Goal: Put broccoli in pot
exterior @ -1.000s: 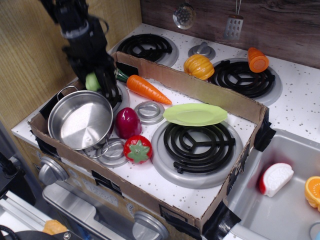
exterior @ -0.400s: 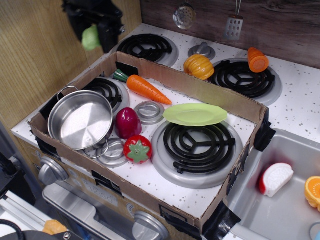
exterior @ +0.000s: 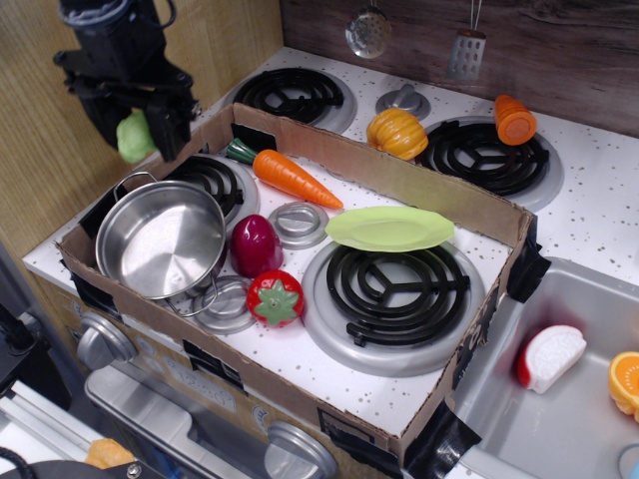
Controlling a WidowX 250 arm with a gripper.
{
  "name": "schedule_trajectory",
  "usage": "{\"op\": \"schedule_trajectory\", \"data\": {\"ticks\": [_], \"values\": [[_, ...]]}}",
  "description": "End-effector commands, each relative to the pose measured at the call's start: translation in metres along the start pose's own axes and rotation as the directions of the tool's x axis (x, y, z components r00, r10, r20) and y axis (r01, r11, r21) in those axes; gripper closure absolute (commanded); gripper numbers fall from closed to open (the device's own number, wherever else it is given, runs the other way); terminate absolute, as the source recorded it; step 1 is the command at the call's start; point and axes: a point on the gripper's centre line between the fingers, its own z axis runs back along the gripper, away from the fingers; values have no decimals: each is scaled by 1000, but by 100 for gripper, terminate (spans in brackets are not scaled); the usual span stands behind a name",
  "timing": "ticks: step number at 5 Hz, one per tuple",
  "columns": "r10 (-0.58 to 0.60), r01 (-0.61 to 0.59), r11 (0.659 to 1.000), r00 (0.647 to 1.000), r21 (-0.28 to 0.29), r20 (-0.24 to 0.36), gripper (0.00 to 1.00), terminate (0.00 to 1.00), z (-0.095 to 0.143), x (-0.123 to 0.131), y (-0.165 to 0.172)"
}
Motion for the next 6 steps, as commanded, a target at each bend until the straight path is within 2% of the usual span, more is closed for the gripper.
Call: {"op": "schedule_trajectory", "data": {"ticks": [1,2,3,6], "values": [[119,-115,987,992,-116,33,0,0,-16,-16,-1],[167,-161,978,985,-135,36,0,0,-24,-15,-6],[144,-140,981,989,-135,18,0,0,-20,-13,-6],[144,-140,981,989,-135,18,0,0,-20,-13,-6]]}}
